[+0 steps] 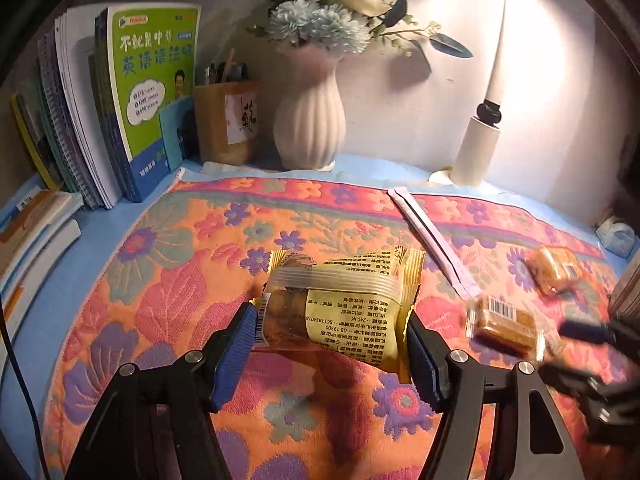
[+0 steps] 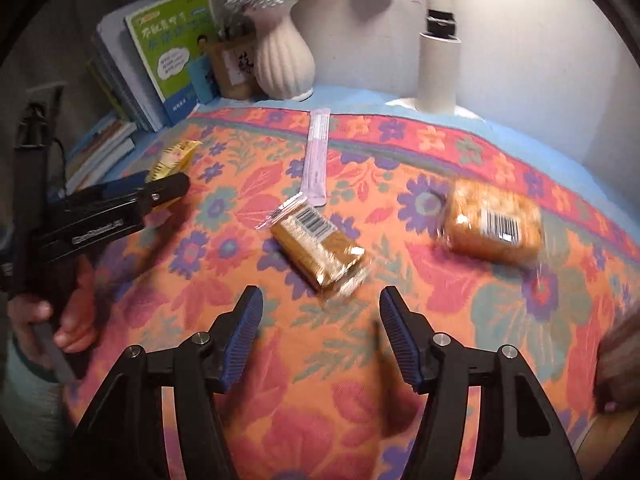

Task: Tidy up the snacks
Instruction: 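Grasp the yellow-wrapped pastry with the left tool while the right tool grasps the brown cake bar, then carry both snacks to the glass plate and open both tools over it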

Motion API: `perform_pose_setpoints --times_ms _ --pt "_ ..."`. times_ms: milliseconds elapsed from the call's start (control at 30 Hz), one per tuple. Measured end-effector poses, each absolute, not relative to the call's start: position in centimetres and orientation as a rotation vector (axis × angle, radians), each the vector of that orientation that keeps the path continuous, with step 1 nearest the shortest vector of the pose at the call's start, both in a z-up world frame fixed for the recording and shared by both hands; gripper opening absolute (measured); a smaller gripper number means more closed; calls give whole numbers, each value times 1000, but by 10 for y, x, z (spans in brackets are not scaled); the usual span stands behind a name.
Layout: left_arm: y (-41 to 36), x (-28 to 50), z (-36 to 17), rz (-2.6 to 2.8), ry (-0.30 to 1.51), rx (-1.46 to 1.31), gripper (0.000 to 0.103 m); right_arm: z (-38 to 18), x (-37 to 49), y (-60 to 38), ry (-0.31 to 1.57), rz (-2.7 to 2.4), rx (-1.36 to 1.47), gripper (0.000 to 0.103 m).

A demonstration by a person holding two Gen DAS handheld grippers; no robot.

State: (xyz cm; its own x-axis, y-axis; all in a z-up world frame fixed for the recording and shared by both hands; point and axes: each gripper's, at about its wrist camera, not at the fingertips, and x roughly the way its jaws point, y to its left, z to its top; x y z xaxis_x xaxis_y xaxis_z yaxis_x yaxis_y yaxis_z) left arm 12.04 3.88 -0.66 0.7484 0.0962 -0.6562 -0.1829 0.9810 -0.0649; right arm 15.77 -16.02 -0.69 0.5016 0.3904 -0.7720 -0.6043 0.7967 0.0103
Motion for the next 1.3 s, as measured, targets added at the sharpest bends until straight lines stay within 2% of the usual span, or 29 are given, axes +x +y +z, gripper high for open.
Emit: perform_pose_setpoints --times_ms 67,200,333,400,467,500,567,633,1000,1300 --pt "32 118 -8 163 698 -100 68 -16 172 -151 846 617 -304 63" --pt "28 119 -9 133 687 -90 68 -19 190 -142 886 681 -275 76" --pt "31 119 -9 125 687 -106 68 -23 189 -128 880 686 -329 78" --pt "33 118 -9 119 684 -117 68 -23 182 -124 859 688 -361 72" --pt "33 119 -9 118 686 -121 68 -21 175 -124 839 701 -367 55" --pt "32 119 -9 116 686 -121 68 -20 171 -125 832 706 -369 43" --pt "32 118 -8 112 679 -120 68 -20 165 -127 823 685 -369 41" --pt "31 117 -8 107 673 -120 68 -19 157 -133 832 678 -342 33" --pt "1 102 -2 79 661 -44 68 -9 90 -216 867 577 -150 33" --pt "-94 57 10 -159 688 -64 68 -4 34 -292 833 476 -101 33"
